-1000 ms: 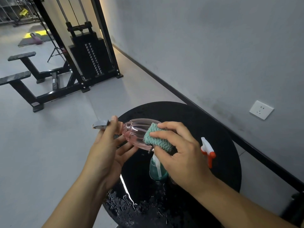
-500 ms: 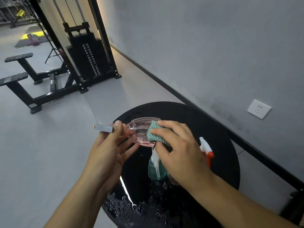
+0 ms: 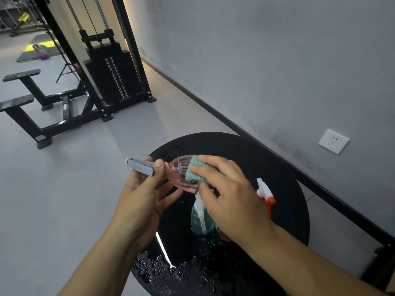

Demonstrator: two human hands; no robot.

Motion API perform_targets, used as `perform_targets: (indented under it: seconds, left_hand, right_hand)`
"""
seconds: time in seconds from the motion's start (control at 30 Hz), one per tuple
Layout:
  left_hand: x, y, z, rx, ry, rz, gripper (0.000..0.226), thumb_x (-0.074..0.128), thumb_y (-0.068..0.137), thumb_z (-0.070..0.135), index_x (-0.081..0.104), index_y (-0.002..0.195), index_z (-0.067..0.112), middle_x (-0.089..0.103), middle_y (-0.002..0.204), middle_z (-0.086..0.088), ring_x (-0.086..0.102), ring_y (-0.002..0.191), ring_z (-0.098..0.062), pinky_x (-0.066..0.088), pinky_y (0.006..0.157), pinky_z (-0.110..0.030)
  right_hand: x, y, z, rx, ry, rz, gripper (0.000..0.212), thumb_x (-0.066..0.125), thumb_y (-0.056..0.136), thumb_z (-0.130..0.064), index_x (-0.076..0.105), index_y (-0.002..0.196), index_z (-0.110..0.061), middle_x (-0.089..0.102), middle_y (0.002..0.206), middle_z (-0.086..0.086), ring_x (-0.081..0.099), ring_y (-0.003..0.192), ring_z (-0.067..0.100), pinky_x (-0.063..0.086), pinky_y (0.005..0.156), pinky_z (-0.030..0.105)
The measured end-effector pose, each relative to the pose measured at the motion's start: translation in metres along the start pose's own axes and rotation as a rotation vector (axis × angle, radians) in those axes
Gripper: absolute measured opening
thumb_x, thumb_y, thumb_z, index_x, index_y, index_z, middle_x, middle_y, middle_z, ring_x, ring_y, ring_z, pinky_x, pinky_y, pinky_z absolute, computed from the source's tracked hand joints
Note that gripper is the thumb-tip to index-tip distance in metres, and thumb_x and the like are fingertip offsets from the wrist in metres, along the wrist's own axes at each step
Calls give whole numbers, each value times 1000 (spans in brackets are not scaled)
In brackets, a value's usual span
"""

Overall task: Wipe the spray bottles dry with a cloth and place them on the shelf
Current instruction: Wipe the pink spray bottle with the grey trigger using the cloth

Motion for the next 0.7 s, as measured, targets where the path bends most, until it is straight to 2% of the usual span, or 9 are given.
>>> perform_targets:
  seconds: [0.07, 0.17, 0.27, 0.37, 0.5, 0.6, 0.7]
  left_hand:
    - [2, -1, -1, 11, 18, -28, 27, 68, 97, 30, 57, 119, 19, 80, 108, -8, 79, 104, -31, 67, 81, -40]
    - [0, 0, 3, 41, 16, -21, 19, 67, 97, 28, 59, 113, 21, 81, 104, -5, 80, 101, -29, 67, 79, -39]
    - [-1, 2, 6, 61, 5, -6, 24, 67, 96, 28, 59, 116, 20, 80, 106, -6, 79, 102, -29, 67, 80, -41]
    - [3, 0, 2, 54, 40, -26, 24, 67, 94, 30, 59, 115, 21, 81, 104, -4, 80, 101, -27, 66, 80, -40]
    - [-1, 1, 2, 58, 50, 7, 16, 65, 100, 27, 61, 113, 19, 81, 107, -5, 80, 103, -29, 65, 85, -46]
    - [-5, 3, 5, 80, 46, 54, 20, 62, 105, 26, 59, 121, 15, 80, 110, -7, 79, 105, -31, 67, 85, -46]
    - [-4, 2, 3, 83, 73, 64, 28, 60, 107, 27, 59, 128, 9, 80, 115, -10, 79, 107, -31, 67, 85, -45]
  right_hand:
    - [3, 0, -5, -54, -14, -31, 34, 62, 98, -13, 70, 130, -20, 57, 138, -8, 47, 132, 5, 37, 109, 9]
    - [-1, 3, 2, 4, 1, 5, 33, 62, 95, -15, 72, 125, -20, 58, 133, -10, 50, 126, 7, 40, 104, 9]
    - [-4, 3, 9, 65, 30, 32, 34, 65, 94, -11, 71, 127, -20, 58, 133, -10, 51, 126, 6, 42, 103, 11]
    - [-1, 1, 4, 14, 28, -24, 35, 63, 98, -13, 69, 132, -20, 56, 138, -9, 48, 131, 6, 46, 107, 18]
    - [-2, 2, 2, -23, 1, -31, 34, 64, 96, -13, 70, 130, -21, 57, 137, -9, 49, 129, 6, 45, 106, 18]
    - [-6, 3, 8, 31, 29, 27, 34, 67, 93, -10, 72, 125, -19, 58, 132, -9, 51, 126, 7, 50, 104, 21]
    - [-4, 2, 4, 1, 35, 6, 35, 65, 95, -12, 70, 129, -18, 56, 135, -8, 50, 129, 9, 49, 106, 22]
Point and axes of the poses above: each hand's wrist, its own y-axis towards the middle knuckle, its own x-axis out of the palm, z = x × y, the point moved 6 cm from there along y, towards the middle knuckle
